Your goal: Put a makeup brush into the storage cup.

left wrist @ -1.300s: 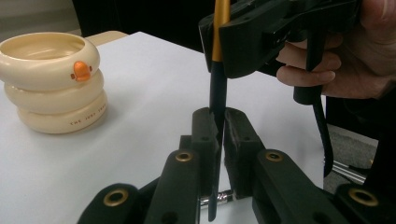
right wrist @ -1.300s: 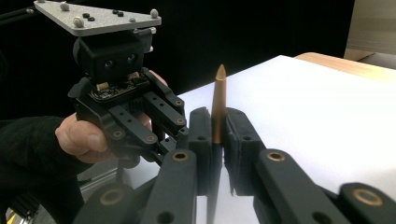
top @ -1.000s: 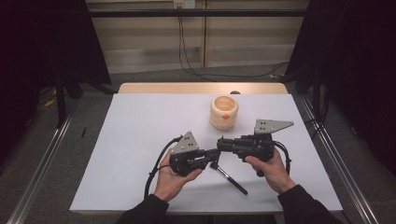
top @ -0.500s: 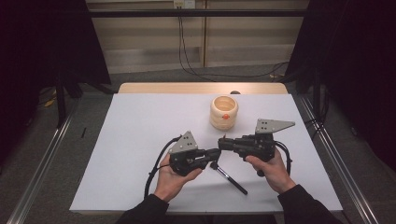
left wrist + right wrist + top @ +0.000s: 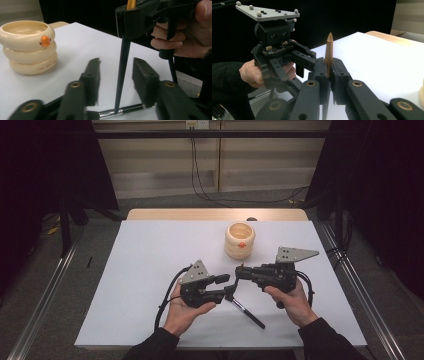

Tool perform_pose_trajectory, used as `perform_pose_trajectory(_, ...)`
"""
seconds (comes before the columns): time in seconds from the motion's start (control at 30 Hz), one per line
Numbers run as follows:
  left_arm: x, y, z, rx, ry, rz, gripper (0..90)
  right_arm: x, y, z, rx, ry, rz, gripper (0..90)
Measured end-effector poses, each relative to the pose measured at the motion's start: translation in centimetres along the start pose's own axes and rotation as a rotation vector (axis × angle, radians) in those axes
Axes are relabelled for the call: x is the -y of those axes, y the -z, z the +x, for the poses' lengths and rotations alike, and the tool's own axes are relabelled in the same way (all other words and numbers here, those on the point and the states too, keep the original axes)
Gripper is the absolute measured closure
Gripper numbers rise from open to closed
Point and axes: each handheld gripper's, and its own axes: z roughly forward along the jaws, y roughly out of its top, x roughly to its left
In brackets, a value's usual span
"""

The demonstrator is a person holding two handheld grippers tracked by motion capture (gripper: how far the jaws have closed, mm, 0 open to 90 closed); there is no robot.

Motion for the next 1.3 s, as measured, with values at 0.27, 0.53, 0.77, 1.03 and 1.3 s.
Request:
perform_pose_trajectory(0.27,0.1,0.2,0.1,-0.037,-0.022,0.023,20.5,0.0,0.0,0.1,0.006,0.008,0.003,84.3)
perform_pose_trajectory(0.53,0.3,0.8,0.3,-0.08,-0.008,0.041,4.1,0.0,0.2,0.0,0.01,0.01,-0.003,84.3)
perform_pose_trajectory(0.77,1.1,2.3,0.9,-0.093,-0.001,0.02,3.0,0.0,0.4,-0.3,0.029,0.018,-0.002,84.3)
perform_pose_trajectory(1.03,1.5,4.4,1.9,-0.14,0.02,0.016,2.2,0.0,0.5,-0.4,0.04,0.035,0.001,84.2)
perform_pose_trajectory(1.3,3.1,6.0,2.3,-0.232,-0.001,0.023,1.5,0.0,0.7,-0.6,0.064,0.039,0.0,84.2)
